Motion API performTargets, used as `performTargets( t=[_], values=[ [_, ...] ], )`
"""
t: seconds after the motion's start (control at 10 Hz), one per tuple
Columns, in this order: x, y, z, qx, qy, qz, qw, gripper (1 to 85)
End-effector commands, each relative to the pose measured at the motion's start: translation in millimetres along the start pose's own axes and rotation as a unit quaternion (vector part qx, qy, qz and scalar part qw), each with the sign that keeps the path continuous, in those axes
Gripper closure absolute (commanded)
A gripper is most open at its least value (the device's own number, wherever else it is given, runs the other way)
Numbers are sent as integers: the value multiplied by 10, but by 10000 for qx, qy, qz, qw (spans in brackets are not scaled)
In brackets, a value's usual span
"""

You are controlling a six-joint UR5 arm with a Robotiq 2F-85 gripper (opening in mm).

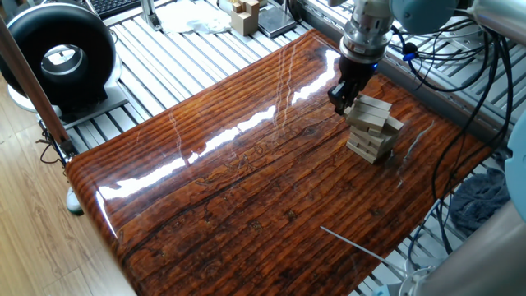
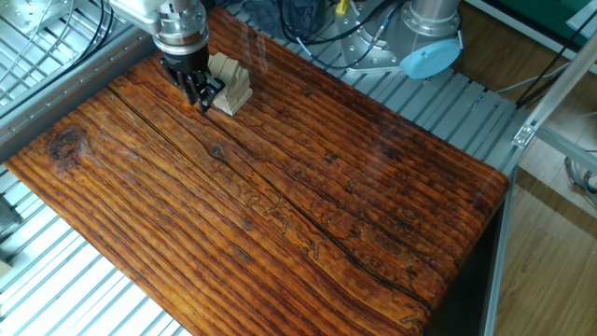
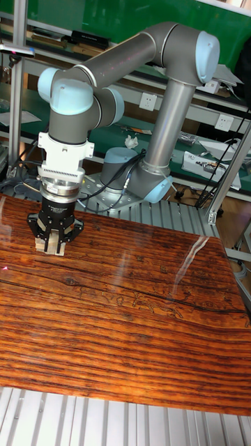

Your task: Play Jenga

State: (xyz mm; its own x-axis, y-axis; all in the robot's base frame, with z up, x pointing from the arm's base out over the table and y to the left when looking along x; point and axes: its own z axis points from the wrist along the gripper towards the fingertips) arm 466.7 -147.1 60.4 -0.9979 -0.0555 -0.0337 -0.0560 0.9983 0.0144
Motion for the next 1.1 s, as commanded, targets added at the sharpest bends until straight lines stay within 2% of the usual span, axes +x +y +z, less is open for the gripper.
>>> performTargets(
  t=[0.0, 0.4, 1.0],
  values=[
    [-19, 21, -13, -60, -34, 32, 10000, 793],
    [-32, 16, -17, -44, -49, 16, 10000, 843],
    [-67, 35, -22, -64, -88, -22, 9999, 843]
  ],
)
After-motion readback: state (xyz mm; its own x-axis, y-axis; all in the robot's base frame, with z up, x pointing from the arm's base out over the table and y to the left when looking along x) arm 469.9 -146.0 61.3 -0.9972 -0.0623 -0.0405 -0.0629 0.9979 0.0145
